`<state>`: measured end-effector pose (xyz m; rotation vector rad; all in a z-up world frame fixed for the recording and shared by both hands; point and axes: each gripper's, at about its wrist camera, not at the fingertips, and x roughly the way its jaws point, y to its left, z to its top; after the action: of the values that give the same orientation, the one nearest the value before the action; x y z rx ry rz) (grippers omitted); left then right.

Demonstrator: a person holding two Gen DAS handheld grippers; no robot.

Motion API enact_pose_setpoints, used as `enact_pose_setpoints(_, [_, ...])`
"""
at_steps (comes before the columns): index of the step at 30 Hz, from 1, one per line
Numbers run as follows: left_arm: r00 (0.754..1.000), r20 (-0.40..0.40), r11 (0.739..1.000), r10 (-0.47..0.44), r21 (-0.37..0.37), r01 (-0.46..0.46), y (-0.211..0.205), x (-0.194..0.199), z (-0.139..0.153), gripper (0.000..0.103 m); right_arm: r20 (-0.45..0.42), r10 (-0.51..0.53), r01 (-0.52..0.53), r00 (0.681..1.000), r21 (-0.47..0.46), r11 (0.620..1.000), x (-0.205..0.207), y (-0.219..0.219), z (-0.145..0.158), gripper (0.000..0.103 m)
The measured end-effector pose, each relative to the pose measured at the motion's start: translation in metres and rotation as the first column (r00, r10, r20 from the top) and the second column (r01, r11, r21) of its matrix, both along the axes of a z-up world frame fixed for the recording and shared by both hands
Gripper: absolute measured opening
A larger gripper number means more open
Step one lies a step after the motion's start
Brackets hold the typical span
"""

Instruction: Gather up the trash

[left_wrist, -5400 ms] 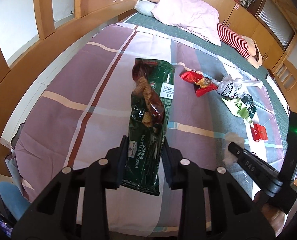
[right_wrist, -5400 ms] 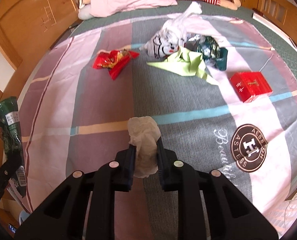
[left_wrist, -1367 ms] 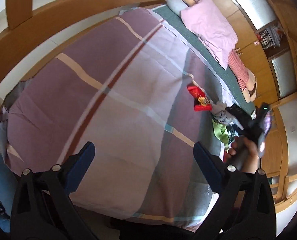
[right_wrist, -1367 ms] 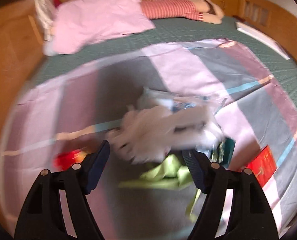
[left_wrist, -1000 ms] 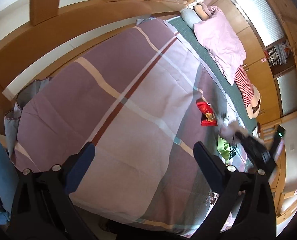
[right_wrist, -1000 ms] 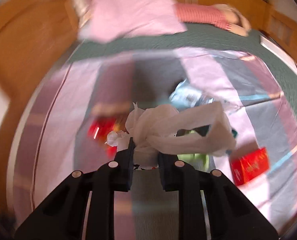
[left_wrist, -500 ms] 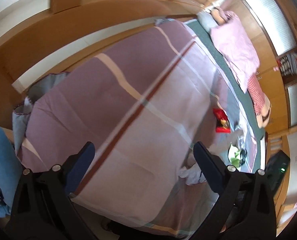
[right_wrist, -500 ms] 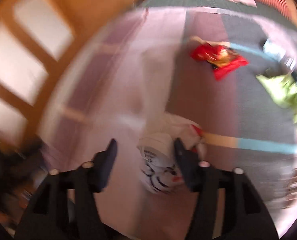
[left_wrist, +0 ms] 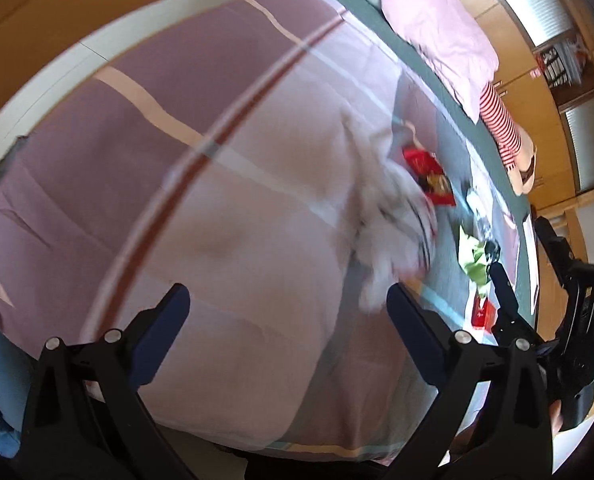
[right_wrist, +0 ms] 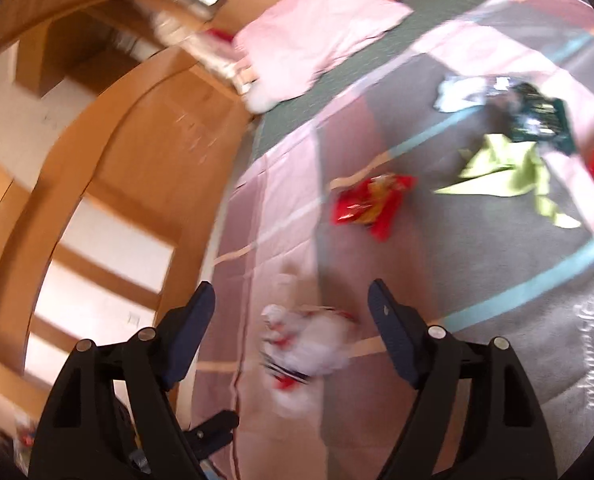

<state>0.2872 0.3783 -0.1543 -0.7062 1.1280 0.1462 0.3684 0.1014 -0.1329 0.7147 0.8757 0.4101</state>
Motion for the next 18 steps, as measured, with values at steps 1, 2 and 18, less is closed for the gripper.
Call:
enact_pose_setpoints(1, [1.0,-0.006,1.0,-0.014,-0.002,0.014,-0.004,0.002,-0.002,0.098,-0.014,-0.018,0.018,1.0,-0.009,1.0,-0.001,-0.003,-0.002,0.078])
enact_pose_setpoints(2, [1.0,-0.01,1.0,-0.022,0.0,0.022,-0.007,0.002,-0.002,0.098,-0.036,-0.036,0.036,0.999,-0.012,0.999,0.0,-0.008,-0.007,0.078])
enact_pose_setpoints(18, [0.999,-0.027,1.0,0.023,0.005,-0.023,0.001,0.001,-0.004,0.098,-0.134,-0.056,0.041,0.989,-0.116,0.992,-0.003,-0.007,-0.024,0.078])
